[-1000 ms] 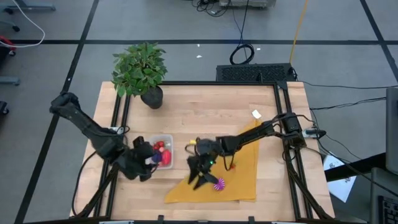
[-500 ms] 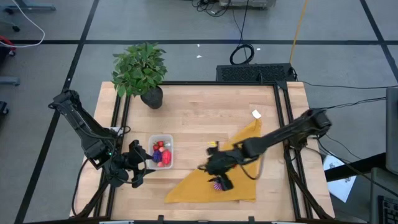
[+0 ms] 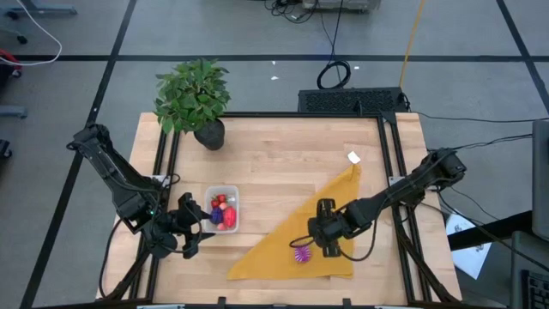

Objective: Pick and placing Produce into tupperware
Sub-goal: Put the red strawberry into the transparent bin

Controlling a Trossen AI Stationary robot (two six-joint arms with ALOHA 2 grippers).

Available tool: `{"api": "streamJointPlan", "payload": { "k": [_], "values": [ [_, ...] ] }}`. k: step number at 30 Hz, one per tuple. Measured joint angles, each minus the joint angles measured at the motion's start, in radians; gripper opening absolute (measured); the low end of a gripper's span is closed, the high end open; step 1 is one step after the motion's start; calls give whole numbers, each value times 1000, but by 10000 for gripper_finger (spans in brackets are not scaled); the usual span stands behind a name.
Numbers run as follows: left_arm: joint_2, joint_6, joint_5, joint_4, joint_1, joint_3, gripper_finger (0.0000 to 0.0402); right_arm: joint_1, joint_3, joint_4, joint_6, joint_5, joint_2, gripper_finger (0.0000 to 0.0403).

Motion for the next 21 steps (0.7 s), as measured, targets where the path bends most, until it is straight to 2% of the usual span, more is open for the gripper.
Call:
{"api": "streamJointPlan", "payload": {
  "k": [9,21],
  "values": [
    [0,1,-5,11,0,0,264,-59,-88,5,-32,-30,0,196],
    [0,7,-6,11,1,0,264,-59,-98,58,-123,-84,0,196]
  ]
}}
